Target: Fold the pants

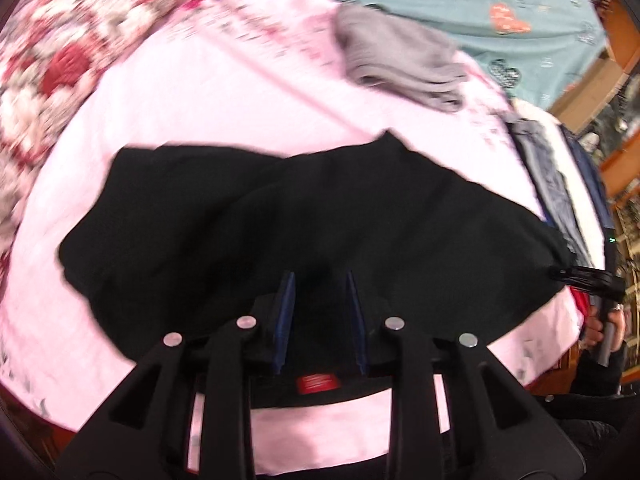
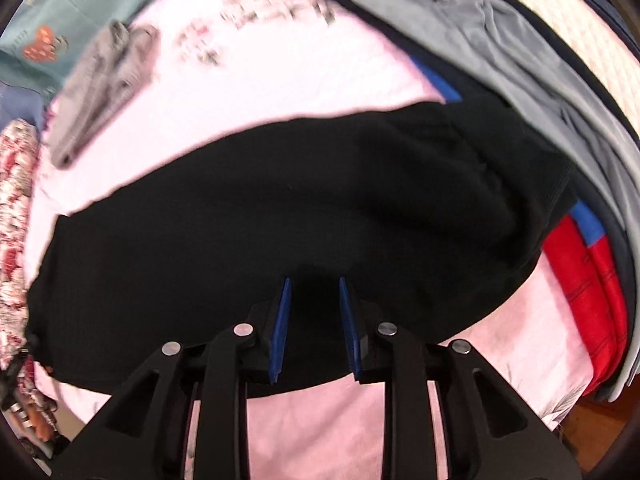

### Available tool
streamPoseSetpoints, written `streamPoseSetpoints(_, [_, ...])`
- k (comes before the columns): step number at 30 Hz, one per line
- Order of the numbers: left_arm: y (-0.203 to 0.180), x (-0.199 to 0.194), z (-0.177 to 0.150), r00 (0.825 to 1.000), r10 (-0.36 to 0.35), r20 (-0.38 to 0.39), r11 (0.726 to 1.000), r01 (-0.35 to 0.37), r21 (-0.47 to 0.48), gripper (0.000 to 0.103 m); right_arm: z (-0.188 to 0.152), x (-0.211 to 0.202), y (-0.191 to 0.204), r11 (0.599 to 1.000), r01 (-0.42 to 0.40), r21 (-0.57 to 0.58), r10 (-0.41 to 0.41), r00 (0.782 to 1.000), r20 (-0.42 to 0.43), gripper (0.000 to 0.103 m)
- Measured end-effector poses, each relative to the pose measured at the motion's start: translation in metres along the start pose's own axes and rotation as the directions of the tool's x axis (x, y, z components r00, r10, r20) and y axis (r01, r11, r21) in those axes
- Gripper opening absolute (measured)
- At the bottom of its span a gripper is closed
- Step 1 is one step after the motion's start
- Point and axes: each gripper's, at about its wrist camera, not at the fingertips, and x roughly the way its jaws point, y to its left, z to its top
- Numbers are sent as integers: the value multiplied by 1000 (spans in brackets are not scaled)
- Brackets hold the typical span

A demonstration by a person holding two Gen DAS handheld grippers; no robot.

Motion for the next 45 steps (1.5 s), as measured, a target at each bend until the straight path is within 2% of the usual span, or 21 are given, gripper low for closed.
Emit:
streamPoseSetpoints(3, [-22, 14, 4, 998, -64, -10, 996, 65, 56, 29, -6, -4, -6, 1000, 4, 3, -4, 1000, -6, 26])
streamPoseSetpoints(5, [-30, 29, 2, 997, -66, -43, 995, 69, 77, 29, -14, -9, -4, 999, 25, -21, -25, 1000, -18, 26])
streamPoseSetpoints(8, [-32, 59, -9, 988, -61, -141, 995, 70, 65, 27, -23, -15, 10, 995, 64, -78, -66, 998, -25, 28])
streamPoseSetpoints(9, [-31, 58, -14, 992, -64, -111, 996, 71, 59, 29, -22, -19, 23, 992, 43, -120, -44, 999, -13, 28])
streamPoseSetpoints(11, [-32, 55, -22, 993, -76, -92, 995, 82, 60, 29, -19, -27, 61, 971, -25, -236, 28, 1000, 7, 29])
streamPoseSetpoints(13, [-34, 52, -31, 993, -81, -87, 994, 87, 62, 29, -13, -32, 101, 940, -87, -329, 97, 995, 14, 39])
streamPoseSetpoints(14, [-36, 51, -34, 994, -81, -79, 994, 86, 64, 29, -10, -32, 123, 920, -115, -375, 129, 992, 14, 40])
streamPoseSetpoints(17, [-40, 51, -38, 996, -63, -61, 995, 68, 79, 29, 3, -27, 203, 831, -187, -525, 214, 977, -9, 40])
streamPoseSetpoints(19, [-43, 51, -40, 998, -43, -55, 995, 47, 90, 29, 18, -14, 266, 752, -245, -611, 269, 962, -54, 40])
streamPoseSetpoints(20, [-44, 51, -40, 998, -33, -51, 995, 38, 97, 29, 27, -7, 288, 733, -262, -628, 282, 957, -70, 40])
streamPoseSetpoints(22, [-45, 50, -41, 999, -27, -46, 994, 32, 106, 29, 44, 12, 328, 710, -296, -639, 291, 950, -116, 40])
streamPoseSetpoints(26, [-36, 48, -40, 997, -70, -45, 993, 74, 95, 29, 71, 52, 374, 712, -293, -638, 239, 956, -172, 40])
streamPoseSetpoints(29, [-29, 48, -40, 992, -113, -48, 990, 117, 82, 29, 79, 79, 386, 720, -279, -635, 185, 960, -211, 40])
streamPoseSetpoints(33, [-22, 48, -39, 987, -152, -53, 985, 155, 71, 30, 74, 98, 391, 712, -276, -645, 142, 957, -253, 40])
streamPoseSetpoints(37, [-23, 48, -39, 986, -157, -54, 984, 161, 73, 29, 71, 98, 393, 697, -301, -651, 143, 948, -285, 40])
streamPoseSetpoints(42, [-19, 47, -39, 986, -156, -56, 985, 160, 71, 30, 59, 91, 397, 658, -297, -692, 140, 951, -275, 39])
streamPoseSetpoints(43, [-19, 47, -40, 986, -155, -56, 985, 159, 70, 30, 53, 91, 397, 647, -283, -708, 126, 955, -267, 25])
streamPoseSetpoints(45, [-20, 48, -39, 987, -153, -57, 985, 157, 69, 30, 43, 88, 399, 623, -260, -738, 116, 963, -241, 9])
